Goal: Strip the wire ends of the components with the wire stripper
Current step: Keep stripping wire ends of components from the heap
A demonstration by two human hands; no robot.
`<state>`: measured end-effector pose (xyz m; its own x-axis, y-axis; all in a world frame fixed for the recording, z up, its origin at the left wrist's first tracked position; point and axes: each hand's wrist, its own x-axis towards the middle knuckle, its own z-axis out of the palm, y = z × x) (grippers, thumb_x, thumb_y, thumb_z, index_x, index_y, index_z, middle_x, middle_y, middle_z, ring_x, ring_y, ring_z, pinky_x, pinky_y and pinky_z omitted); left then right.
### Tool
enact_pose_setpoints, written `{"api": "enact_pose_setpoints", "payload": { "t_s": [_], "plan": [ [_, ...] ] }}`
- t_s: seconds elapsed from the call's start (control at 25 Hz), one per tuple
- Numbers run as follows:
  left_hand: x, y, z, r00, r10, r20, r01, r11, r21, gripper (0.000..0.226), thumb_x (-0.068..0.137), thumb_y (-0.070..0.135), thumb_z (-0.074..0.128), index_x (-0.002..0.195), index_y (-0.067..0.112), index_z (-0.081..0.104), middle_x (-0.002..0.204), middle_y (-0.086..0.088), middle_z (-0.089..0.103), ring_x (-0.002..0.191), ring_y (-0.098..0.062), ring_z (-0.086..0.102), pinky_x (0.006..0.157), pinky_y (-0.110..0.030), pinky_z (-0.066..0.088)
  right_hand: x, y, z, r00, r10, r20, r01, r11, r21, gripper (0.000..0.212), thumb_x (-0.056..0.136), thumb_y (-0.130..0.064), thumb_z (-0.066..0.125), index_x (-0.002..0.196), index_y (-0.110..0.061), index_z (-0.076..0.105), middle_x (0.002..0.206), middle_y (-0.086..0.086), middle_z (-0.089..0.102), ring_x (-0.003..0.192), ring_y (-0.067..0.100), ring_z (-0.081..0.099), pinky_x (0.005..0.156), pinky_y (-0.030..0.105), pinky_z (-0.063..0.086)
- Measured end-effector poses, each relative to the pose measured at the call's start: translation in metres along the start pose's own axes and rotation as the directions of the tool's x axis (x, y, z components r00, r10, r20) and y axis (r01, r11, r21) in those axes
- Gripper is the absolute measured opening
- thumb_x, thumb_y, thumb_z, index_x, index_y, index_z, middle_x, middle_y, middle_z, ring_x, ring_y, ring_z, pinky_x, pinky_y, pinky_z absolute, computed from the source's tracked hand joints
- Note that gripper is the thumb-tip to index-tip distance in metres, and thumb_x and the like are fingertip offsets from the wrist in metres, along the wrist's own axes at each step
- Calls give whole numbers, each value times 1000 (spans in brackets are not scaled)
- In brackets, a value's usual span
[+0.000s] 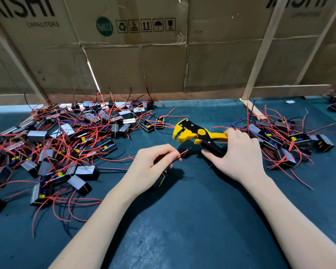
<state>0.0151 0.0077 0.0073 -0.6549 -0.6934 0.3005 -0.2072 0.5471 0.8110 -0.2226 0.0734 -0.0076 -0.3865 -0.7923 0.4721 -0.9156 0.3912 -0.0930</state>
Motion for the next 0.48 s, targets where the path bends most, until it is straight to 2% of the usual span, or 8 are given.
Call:
{"api": "enact_pose_setpoints", "payload": {
  "t_s": [0.16, 0.28, 0.48],
  "plan": [
    [2, 1, 3, 997, -58, 45, 64, 984, -165, 27, 99, 26, 54, 78, 17, 70, 68, 3, 62, 58, -11, 53, 61, -20, 46, 0, 1, 1, 1000, 18, 10, -18, 1000, 10, 79, 70, -80, 48, 111, -13, 53, 108, 5, 62, 105, 28, 55, 84, 40, 36],
    [3, 2, 5, 994, -88, 58, 99, 969, -227, 27, 100, 21, 55, 80, 10, 68, 62, -1, 60, 55, -15, 52, 59, -23, 47, 1, 3, 1, 1000, 14, 12, -14, 1000, 12, 76, 70, -80, 49, 108, -14, 53, 106, 4, 61, 104, 28, 55, 83, 40, 36],
    [4, 0, 7, 983, -181, -22, 168, 947, -274, 29, 100, 20, 53, 80, 5, 66, 50, -3, 55, 47, -17, 49, 55, -22, 45, 1, 1, -2, 997, -12, -79, 15, 999, 41, 70, 70, -75, 54, 100, -11, 54, 96, 7, 60, 95, 30, 56, 79, 40, 36]
  ]
}}
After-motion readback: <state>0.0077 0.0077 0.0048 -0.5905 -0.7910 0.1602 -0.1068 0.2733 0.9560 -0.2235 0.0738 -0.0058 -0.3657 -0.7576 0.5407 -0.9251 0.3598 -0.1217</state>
